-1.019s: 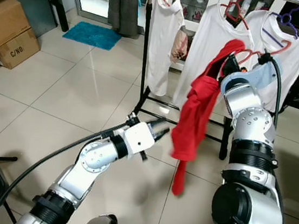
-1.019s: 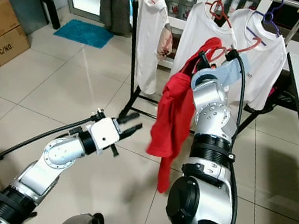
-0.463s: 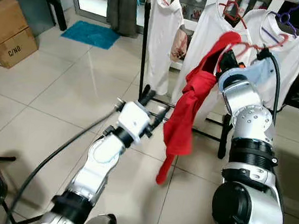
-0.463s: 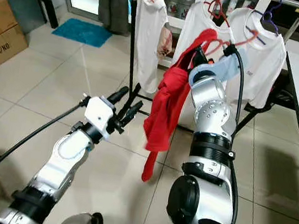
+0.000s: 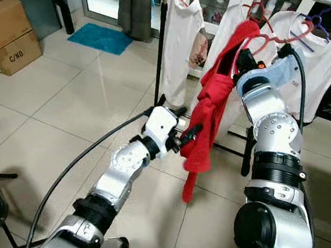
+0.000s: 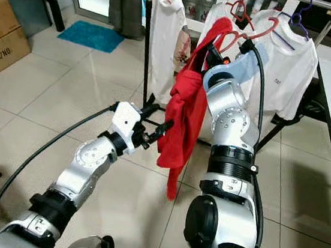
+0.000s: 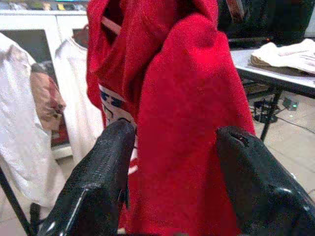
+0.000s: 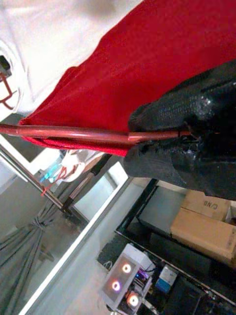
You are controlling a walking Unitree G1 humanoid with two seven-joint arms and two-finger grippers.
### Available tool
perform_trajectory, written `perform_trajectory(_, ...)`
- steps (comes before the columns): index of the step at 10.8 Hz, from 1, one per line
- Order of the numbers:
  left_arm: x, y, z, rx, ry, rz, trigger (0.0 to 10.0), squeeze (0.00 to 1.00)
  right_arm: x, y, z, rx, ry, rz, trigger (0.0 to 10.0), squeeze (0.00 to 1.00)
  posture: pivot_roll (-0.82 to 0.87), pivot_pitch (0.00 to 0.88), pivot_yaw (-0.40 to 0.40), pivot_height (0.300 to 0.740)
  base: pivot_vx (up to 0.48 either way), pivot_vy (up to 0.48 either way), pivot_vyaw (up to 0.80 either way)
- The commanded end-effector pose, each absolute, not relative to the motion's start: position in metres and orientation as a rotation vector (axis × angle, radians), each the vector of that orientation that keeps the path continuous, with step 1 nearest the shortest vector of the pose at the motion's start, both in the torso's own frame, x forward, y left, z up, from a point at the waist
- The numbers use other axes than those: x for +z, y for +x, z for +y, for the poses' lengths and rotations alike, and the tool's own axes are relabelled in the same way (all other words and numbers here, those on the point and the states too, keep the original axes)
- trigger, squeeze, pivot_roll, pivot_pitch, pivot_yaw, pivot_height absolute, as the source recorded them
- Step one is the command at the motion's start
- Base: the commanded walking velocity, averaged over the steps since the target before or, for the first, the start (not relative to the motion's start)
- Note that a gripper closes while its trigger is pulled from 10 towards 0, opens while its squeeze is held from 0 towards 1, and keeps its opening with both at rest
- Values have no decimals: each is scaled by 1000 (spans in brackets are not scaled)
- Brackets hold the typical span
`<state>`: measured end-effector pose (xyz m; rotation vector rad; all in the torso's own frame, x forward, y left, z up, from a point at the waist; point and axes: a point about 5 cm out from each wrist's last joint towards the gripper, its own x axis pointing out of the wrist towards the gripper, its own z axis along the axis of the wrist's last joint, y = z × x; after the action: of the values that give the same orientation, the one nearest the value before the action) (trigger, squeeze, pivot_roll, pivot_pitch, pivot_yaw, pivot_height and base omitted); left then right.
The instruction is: Hang hanger
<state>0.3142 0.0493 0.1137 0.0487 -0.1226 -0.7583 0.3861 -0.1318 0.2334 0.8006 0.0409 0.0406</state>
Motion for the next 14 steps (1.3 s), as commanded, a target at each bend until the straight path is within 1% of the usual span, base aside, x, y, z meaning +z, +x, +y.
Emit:
perform_trajectory(1, 113, 318, 43, -784, 60, -95, 10000, 0, 245, 384, -128, 76, 797, -7, 10000, 0, 17, 28, 1, 740, 0, 0, 0)
perform_trajectory(3, 113, 320, 40, -803, 60, -79, 10000, 0, 245, 381, -127, 80, 804, -14, 10000, 0, 16, 28, 7, 740, 0, 0, 0)
perform_trajectory(4, 114, 321, 39, -830, 71, -80, 4078, 0, 246, 381, -127, 83, 805, -17, 10000, 0, 13, 28, 16, 740, 0, 0, 0)
perform_trajectory(5, 114, 323, 38, -839, 74, -83, 2275, 0, 246, 381, -126, 85, 806, -18, 10000, 0, 13, 28, 16, 740, 0, 0, 0)
perform_trajectory(6, 116, 325, 37, -851, 69, -84, 0, 0, 245, 380, -126, 85, 807, -16, 10000, 0, 17, 26, 17, 740, 0, 0, 0)
perform_trajectory(14, 115, 320, 46, -870, 46, -107, 0, 0, 237, 380, -124, 69, 826, 14, 10000, 0, 35, 30, 10, 740, 0, 0, 0)
